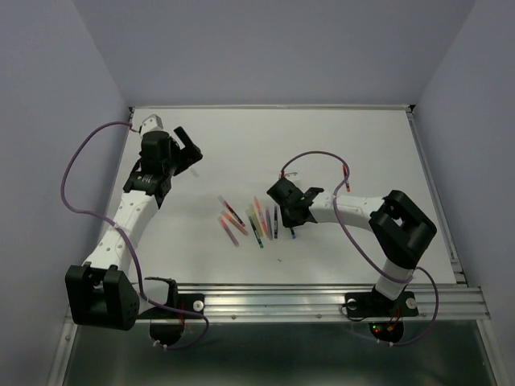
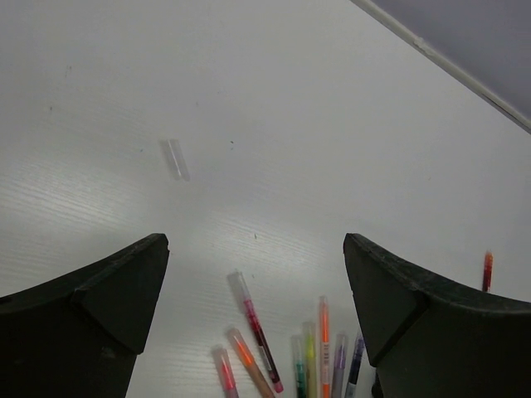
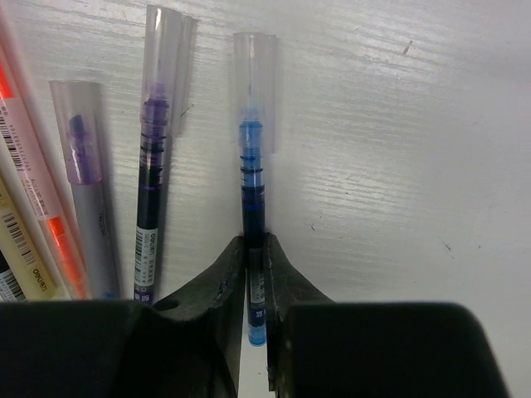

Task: Open the pen caps

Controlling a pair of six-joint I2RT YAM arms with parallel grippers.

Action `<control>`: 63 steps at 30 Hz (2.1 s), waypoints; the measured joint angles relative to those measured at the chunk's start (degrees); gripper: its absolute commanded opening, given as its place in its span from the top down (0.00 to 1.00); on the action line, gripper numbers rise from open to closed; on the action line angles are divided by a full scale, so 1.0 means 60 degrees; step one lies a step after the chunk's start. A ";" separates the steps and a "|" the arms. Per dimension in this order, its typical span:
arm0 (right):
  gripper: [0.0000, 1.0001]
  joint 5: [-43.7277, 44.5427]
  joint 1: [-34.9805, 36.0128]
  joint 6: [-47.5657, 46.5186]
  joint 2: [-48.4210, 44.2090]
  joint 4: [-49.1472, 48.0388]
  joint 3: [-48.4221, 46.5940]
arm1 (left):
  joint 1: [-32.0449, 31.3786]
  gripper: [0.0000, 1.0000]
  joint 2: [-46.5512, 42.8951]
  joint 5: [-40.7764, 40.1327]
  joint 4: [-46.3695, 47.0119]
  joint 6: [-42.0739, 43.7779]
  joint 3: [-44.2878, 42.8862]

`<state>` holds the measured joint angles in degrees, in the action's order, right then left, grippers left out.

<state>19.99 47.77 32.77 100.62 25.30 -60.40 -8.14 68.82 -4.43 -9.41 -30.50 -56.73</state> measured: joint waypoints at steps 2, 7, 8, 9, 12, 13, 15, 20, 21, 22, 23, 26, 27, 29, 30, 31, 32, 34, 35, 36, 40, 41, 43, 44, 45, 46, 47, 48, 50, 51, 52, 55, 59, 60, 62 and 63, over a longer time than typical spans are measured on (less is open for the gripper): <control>0.99 0.0098 0.0022 -0.0040 0.0004 0.0044 -0.0026 | 0.0000 0.01 0.0000 0.0284 0.0076 0.0000 0.0007; 0.99 0.0484 0.0004 -0.0648 -0.0040 0.0069 -0.0055 | -0.0062 0.01 -0.0073 0.1581 0.0758 -0.0007 0.0375; 0.99 0.0546 -0.0015 -0.0914 -0.0124 0.0058 -0.0055 | -0.0127 0.01 -0.0091 0.1920 0.0943 -0.0011 0.0488; 0.99 0.0568 -0.0022 -0.1086 -0.0229 0.0026 -0.0055 | -0.0208 0.01 -0.0098 0.2124 0.1075 -0.0029 0.0576; 0.99 0.0273 -0.0087 -0.1818 -0.0991 -0.0262 0.0069 | -0.0674 0.01 -0.0098 0.2809 0.1541 -0.0193 0.0754; 0.99 0.0058 -0.0113 -0.2058 -0.1370 -0.0430 0.0095 | -0.0885 0.01 -0.0098 0.2965 0.1679 -0.0251 0.0765; 0.99 -0.0361 -0.0146 -0.2408 -0.2055 -0.0852 0.0095 | -0.1311 0.01 -0.0062 0.3147 0.1989 -0.0350 0.0765; 0.99 -0.1614 -0.0204 -0.2969 -0.3147 -0.2040 0.0098 | -0.2517 0.01 0.0419 0.3464 0.2630 -0.0627 0.0678; 0.99 -0.1705 -0.0208 -0.3005 -0.3187 -0.2146 0.0098 | -0.2707 0.01 0.0594 0.3512 0.2728 -0.0681 0.0641; 0.99 -0.1865 -0.0208 -0.3020 -0.3206 -0.2306 0.0095 | -0.2838 0.01 0.0750 0.3534 0.2816 -0.0754 0.0605; 0.99 -0.1985 -0.0208 -0.3038 -0.3206 -0.2390 0.0095 | -0.2922 0.01 0.0892 0.3555 0.2885 -0.0783 0.0586; 0.99 -0.2284 -0.0211 -0.3034 -0.3144 -0.2575 0.0076 | -0.3136 0.02 0.1239 0.3574 0.3009 -0.0947 0.0554; 0.99 -0.2382 -0.0211 -0.3031 -0.3107 -0.2608 0.0040 | -0.3191 0.03 0.1319 0.3574 0.3045 -0.0998 0.0550; 0.99 -0.2524 -0.0211 -0.3024 -0.3002 -0.2696 -0.0040 | -0.3297 0.05 0.1494 0.3563 0.3111 -0.1075 0.0470; 0.99 -0.2594 -0.0211 -0.3016 -0.2943 -0.2736 -0.0084 | -0.3330 0.06 0.1534 0.3566 0.3111 -0.1093 0.0455; 0.99 -0.2659 -0.0215 -0.3016 -0.2881 -0.2769 -0.0146 | -0.3370 0.08 0.1588 0.3552 0.3140 -0.1104 0.0430; 0.99 -0.2699 -0.0215 -0.3013 -0.2841 -0.2794 -0.0189 | -0.3395 0.12 0.1617 0.3534 0.3166 -0.1111 0.0408; 0.99 -0.2776 -0.0215 -0.3013 -0.2754 -0.2809 -0.0299 | -0.3464 0.21 0.1665 0.3475 0.3235 -0.1144 0.0350; 0.99 -0.2812 -0.0215 -0.3013 -0.2743 -0.2816 -0.0321 | -0.3475 0.25 0.1676 0.3457 0.3238 -0.1144 0.0324; 0.99 -0.2830 -0.0215 -0.3013 -0.2743 -0.2812 -0.0342 | -0.3504 0.27 0.1694 0.3410 0.3242 -0.1147 0.0284; 0.99 -0.2834 -0.0215 -0.3038 -0.2670 -0.2827 -0.0506 | -0.3563 0.36 0.1781 0.3300 0.3242 -0.1144 0.0146; 0.99 -0.2827 -0.0215 -0.3042 -0.2641 -0.2830 -0.0543 | -0.3574 0.38 0.1814 0.3286 0.3246 -0.1147 0.0124; 0.99 -0.2827 -0.0215 -0.3045 -0.2623 -0.2830 -0.0586 | -0.3614 0.42 0.1883 0.3235 0.3238 -0.1144 0.0080; 0.99 -0.2827 -0.0215 -0.3056 -0.2623 -0.2830 -0.0605 | -0.3628 0.50 0.1923 0.3220 0.3246 -0.1140 0.0073; 0.99 -0.2827 -0.0215 -0.3075 -0.2623 -0.2838 -0.0619 | -0.3643 0.54 0.1960 0.3202 0.3235 -0.1158 0.0073; 0.99 -0.2827 -0.0215 -0.3082 -0.2623 -0.2834 -0.0634 | -0.3646 0.58 0.1974 0.3198 0.3224 -0.1129 0.0073; 0.99 -0.2827 -0.0215 -0.3096 -0.2623 -0.2834 -0.0645 | -0.3654 0.67 0.2018 0.3184 0.3231 -0.1137 0.0073; 0.99 -0.2823 -0.0215 -0.3111 -0.2623 -0.2834 -0.0659 | -0.3657 0.72 0.2033 0.3169 0.3220 -0.1140 0.0073; 0.99 -0.2805 -0.0215 -0.3129 -0.2623 -0.2834 -0.0674 | -0.3665 0.86 0.2062 0.3118 0.3206 -0.1151 0.0073; 0.99 -0.2805 -0.0215 -0.3140 -0.2623 -0.2830 -0.0674 | -0.3668 0.90 0.2065 0.3151 0.3235 -0.1242 0.0058; 0.99 -0.2790 -0.0215 -0.3144 -0.2597 -0.2838 -0.0674 | -0.3690 0.99 0.2065 0.3147 0.3238 -0.1257 0.0033; 0.97 -0.2750 -0.0215 -0.3155 -0.2594 -0.2845 -0.0696 | -0.3716 1.00 0.2069 0.3049 0.3228 -0.1253 -0.0026; 0.77 -0.2670 -0.0215 -0.3180 -0.2583 -0.2849 -0.0729 | -0.3756 1.00 0.2069 0.2987 0.3238 -0.1308 -0.0033; 0.67 -0.2652 -0.0215 -0.3191 -0.2583 -0.2849 -0.0729 | -0.3770 1.00 0.2069 0.2962 0.3242 -0.1326 -0.0036; 0.62 -0.2612 -0.0215 -0.3184 -0.2575 -0.2849 -0.0732 | -0.3781 1.00 0.2069 0.2943 0.3238 -0.1359 -0.0036; 0.59 -0.2579 -0.0215 -0.3184 -0.2565 -0.2852 -0.0732 | -0.3799 1.00 0.2069 0.2922 0.3238 -0.1395 -0.0036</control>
<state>4.51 46.48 13.67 85.23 8.19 -64.79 -30.94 81.23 13.10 10.02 -38.87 -56.95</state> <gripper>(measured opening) 0.353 0.241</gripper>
